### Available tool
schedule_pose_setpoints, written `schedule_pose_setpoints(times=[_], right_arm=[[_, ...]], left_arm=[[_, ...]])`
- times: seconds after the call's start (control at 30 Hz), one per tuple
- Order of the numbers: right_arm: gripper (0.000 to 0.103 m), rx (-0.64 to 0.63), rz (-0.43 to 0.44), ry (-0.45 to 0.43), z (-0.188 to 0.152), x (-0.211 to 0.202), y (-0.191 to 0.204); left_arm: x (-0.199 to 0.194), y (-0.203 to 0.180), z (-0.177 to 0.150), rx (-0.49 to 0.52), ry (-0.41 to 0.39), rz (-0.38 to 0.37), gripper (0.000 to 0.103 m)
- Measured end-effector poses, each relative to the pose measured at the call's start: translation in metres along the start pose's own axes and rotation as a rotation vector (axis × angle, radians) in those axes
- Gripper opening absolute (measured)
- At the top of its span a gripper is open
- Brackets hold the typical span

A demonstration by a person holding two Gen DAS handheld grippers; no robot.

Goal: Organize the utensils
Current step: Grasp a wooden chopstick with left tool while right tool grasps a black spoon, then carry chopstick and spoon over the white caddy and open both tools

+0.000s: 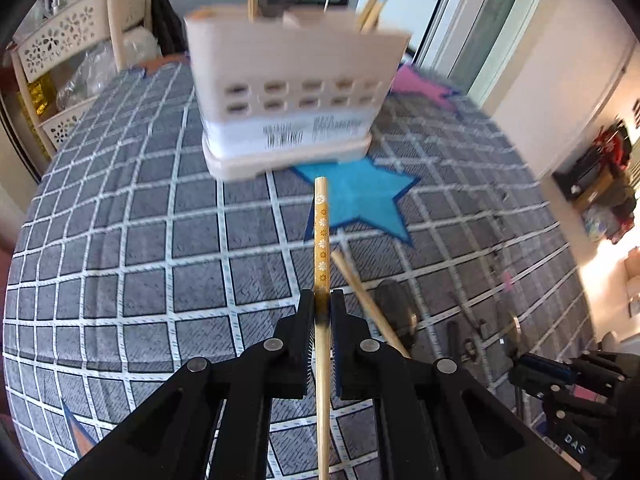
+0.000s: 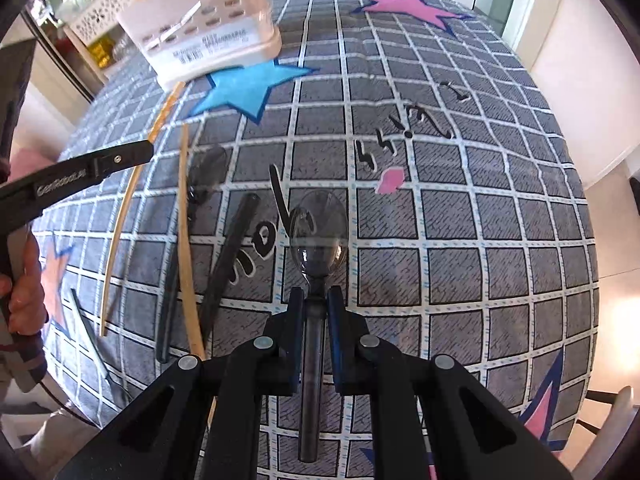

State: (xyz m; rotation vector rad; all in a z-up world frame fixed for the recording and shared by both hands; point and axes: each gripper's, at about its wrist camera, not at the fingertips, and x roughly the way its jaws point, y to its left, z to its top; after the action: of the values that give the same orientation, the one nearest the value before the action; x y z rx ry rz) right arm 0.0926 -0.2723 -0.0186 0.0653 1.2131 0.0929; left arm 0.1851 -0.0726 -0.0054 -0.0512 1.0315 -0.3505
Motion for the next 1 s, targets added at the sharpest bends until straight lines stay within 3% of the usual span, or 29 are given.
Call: schedule_pose_setpoints(times=[0.2, 0.53, 0.77, 1.0], right_arm=[[0.013, 0.007, 0.053, -0.094, 0.003, -0.024, -0.002], [0.013, 0.005, 0.136, -0.242, 0.039, -0.068, 0.008], [0.013, 0.002, 0.183, -0.324, 0.071, -0.096, 0.018], [0.013, -0.004, 0.223, -0.416, 0.129, -0.111, 0.031]], left_arm=[[-0.038, 0.006, 0.001, -0.009, -0.103, -0.033, 0.040], [-0.093, 0.014, 0.022, -0.042, -0.259, -0.079, 0.040], [-0.124, 0.019, 0.057, -0.037, -0.363, -0.088, 0.040], [-0.140, 0.030, 0.116, -0.037, -0.463, -0.067, 0.040]])
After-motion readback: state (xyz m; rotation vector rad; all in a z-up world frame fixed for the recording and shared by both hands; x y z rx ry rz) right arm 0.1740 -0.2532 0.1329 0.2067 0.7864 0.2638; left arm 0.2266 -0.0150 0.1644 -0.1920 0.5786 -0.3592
